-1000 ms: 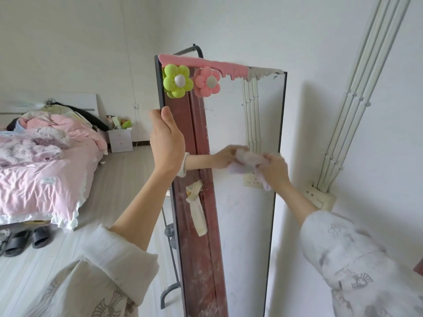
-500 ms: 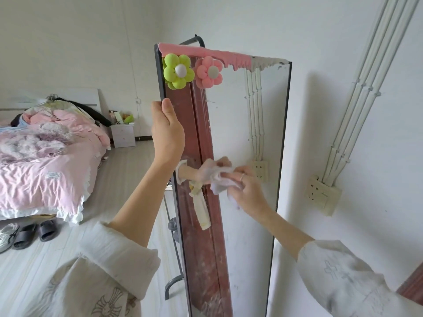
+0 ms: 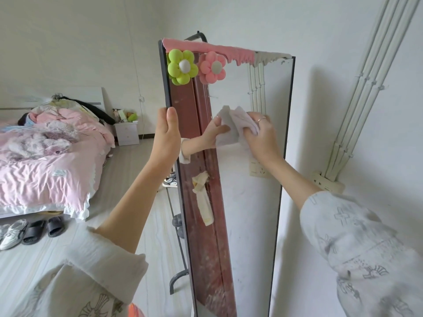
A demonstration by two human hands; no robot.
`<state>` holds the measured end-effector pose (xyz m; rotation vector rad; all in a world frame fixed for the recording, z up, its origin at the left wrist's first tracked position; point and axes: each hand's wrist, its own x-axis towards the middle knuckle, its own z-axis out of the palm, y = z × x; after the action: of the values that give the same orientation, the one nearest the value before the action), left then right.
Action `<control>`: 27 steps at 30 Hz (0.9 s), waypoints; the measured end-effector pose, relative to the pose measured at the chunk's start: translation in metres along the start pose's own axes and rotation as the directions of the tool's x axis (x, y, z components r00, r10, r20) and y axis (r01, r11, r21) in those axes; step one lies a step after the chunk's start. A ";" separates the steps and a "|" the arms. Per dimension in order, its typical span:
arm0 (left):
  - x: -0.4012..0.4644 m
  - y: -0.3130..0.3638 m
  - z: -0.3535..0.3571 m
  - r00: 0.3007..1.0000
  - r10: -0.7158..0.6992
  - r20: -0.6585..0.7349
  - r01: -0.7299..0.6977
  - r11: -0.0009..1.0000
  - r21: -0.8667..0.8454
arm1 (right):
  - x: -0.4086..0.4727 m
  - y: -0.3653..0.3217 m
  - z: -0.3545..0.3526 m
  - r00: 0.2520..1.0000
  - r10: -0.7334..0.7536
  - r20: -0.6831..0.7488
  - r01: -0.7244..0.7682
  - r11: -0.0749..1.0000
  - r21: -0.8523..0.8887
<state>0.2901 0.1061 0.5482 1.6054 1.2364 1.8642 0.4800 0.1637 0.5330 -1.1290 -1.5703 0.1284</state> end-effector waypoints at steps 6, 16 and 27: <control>-0.001 0.003 -0.002 0.995 -0.074 0.060 0.077 0.996 -0.047 | -0.046 -0.011 0.030 0.957 -0.235 0.167 0.239 0.971 0.002; -0.002 0.004 -0.003 0.997 -0.068 0.025 0.068 0.998 -0.005 | -0.088 -0.004 0.012 0.667 -0.166 0.726 0.343 0.934 -0.103; 0.005 0.001 -0.021 0.937 -0.165 0.307 0.209 0.971 -0.115 | -0.020 -0.063 0.023 0.979 -0.175 0.110 0.167 0.983 0.077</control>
<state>0.2697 0.1014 0.5525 1.5586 1.0555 1.4963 0.4233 0.1269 0.5493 -0.9439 -1.7466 0.1327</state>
